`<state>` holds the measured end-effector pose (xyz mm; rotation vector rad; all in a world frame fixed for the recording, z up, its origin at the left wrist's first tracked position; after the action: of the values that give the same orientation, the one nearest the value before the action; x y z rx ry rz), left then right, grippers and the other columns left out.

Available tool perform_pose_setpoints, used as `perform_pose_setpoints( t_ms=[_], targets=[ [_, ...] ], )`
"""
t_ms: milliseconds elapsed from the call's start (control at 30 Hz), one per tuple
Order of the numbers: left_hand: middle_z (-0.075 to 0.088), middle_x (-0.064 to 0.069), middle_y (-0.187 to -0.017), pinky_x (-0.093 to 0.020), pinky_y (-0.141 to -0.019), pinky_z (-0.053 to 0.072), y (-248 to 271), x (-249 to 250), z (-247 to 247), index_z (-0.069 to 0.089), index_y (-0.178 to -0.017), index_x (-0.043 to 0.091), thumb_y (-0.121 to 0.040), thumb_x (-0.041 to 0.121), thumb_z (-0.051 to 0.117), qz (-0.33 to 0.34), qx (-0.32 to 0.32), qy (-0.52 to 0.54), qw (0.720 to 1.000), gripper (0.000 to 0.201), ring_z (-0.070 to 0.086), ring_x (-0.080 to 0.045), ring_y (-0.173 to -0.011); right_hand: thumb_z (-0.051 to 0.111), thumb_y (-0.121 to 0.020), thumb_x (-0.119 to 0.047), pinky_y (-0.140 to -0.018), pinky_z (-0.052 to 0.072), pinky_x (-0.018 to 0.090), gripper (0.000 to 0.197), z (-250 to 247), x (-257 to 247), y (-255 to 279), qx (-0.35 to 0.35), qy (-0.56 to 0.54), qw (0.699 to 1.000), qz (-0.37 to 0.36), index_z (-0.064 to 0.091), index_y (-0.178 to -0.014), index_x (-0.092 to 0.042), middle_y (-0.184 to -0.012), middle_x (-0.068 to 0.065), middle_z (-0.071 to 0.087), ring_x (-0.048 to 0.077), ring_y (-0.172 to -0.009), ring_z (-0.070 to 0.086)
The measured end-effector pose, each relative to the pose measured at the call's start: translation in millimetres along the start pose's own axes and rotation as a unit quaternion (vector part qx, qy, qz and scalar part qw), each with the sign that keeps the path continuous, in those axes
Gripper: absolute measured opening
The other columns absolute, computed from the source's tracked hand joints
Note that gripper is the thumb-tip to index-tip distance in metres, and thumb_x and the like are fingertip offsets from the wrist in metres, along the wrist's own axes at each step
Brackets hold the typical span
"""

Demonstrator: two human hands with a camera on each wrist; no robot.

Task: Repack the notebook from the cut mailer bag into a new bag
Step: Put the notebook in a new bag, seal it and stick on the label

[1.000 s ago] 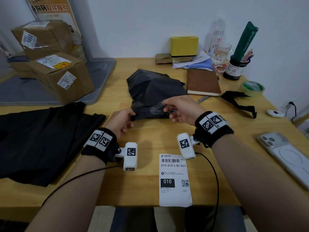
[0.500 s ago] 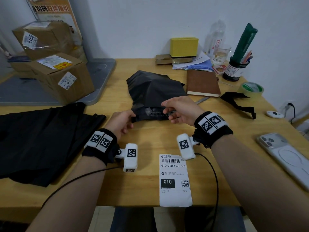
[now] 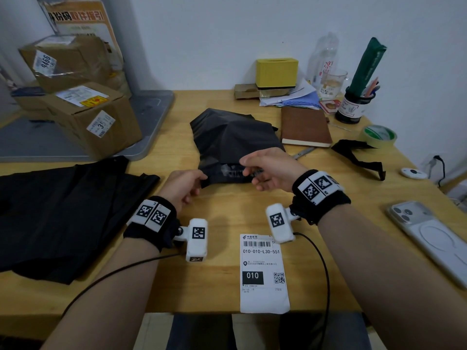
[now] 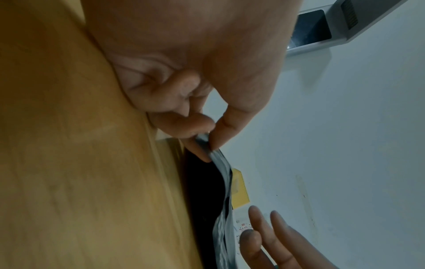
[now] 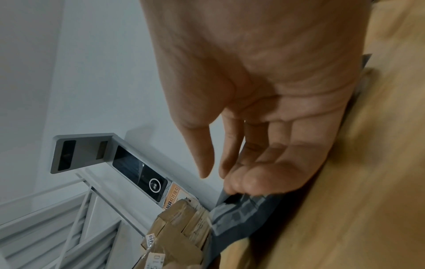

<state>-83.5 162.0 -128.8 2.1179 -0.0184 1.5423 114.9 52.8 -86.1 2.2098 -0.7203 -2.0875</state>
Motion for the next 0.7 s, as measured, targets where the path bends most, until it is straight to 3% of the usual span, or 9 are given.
perform_pose_setpoints(
  t_ms=[133,267,400,467,567,633,700],
  targets=[
    [0.053,0.0,-0.066,-0.022,-0.039,0.025,3,1,1,0.066,-0.092,0.013,-0.085,0.026,0.068,0.004,-0.005,-0.015,1.0,0.015,0.04,-0.011,-0.049,0.077,-0.09,-0.034,-0.055,0.052,0.029,0.029,10,-1,1,-0.037,0.021,0.999,0.0,0.075,-0.113,-0.018,-0.091,0.005,0.072,0.015,-0.061,0.062],
    [0.054,-0.003,-0.066,-0.024,-0.042,0.026,3,0,-1,0.067,-0.093,0.013,-0.083,0.028,0.069,-0.008,-0.003,-0.007,1.0,0.019,0.039,-0.012,-0.052,0.076,-0.09,-0.033,-0.055,0.053,0.03,0.022,16,0,-2,-0.042,0.041,0.998,0.0,0.076,-0.109,-0.021,-0.092,0.005,0.073,0.015,-0.064,0.063],
    [0.054,-0.003,-0.065,-0.021,-0.039,0.03,1,-3,-14,0.063,-0.099,0.009,-0.086,0.012,0.063,-0.024,0.036,0.076,0.996,0.013,0.045,-0.012,-0.049,0.071,-0.095,-0.026,-0.053,0.053,0.03,0.02,4,-1,-6,0.01,0.008,1.0,-0.009,0.072,-0.112,-0.015,-0.084,0.006,0.071,0.016,-0.056,0.06],
    [0.059,-0.006,-0.077,-0.021,-0.041,0.035,-1,-4,-27,0.056,-0.115,0.013,-0.088,0.001,0.056,-0.029,0.08,0.14,0.987,0.029,0.057,-0.011,-0.054,0.068,-0.097,-0.023,-0.052,0.053,0.03,0.02,-11,-4,-7,0.054,-0.027,0.998,-0.022,0.07,-0.114,-0.013,-0.083,0.008,0.069,0.017,-0.055,0.058],
    [0.055,-0.015,-0.114,-0.027,-0.051,0.05,-6,7,-47,0.042,-0.129,0.024,-0.086,-0.011,0.054,0.015,0.151,0.159,0.976,0.057,0.069,-0.017,-0.071,0.064,-0.099,-0.017,-0.052,0.053,0.031,0.017,-44,-8,-8,0.127,-0.087,0.987,-0.04,0.069,-0.113,-0.009,-0.088,0.01,0.065,0.02,-0.058,0.058],
    [0.041,-0.012,-0.13,-0.034,-0.057,0.058,-8,21,-53,0.05,-0.122,0.024,-0.086,-0.011,0.054,0.035,0.181,0.112,0.977,0.05,0.069,-0.022,-0.082,0.061,-0.099,-0.015,-0.056,0.056,0.033,0.016,-69,-11,-11,0.174,-0.105,0.978,-0.05,0.069,-0.112,-0.01,-0.092,0.01,0.065,0.023,-0.065,0.06],
    [0.041,-0.011,-0.134,-0.036,-0.058,0.057,-11,31,-49,0.061,-0.112,0.02,-0.089,-0.004,0.049,0.027,0.16,0.038,0.986,0.035,0.062,-0.027,-0.092,0.058,-0.099,-0.015,-0.064,0.058,0.035,0.016,-92,-11,-16,0.212,-0.1,0.971,-0.05,0.071,-0.109,-0.013,-0.095,0.007,0.066,0.023,-0.073,0.062]
  ],
)
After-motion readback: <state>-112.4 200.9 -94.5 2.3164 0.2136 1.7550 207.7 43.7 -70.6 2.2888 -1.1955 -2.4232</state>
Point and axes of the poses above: each hand's wrist, its own y-axis away from the middle knuckle, its own z-axis out of the palm, x = y × z, the point moved 8 cm from there along -y, towards the middle knuckle
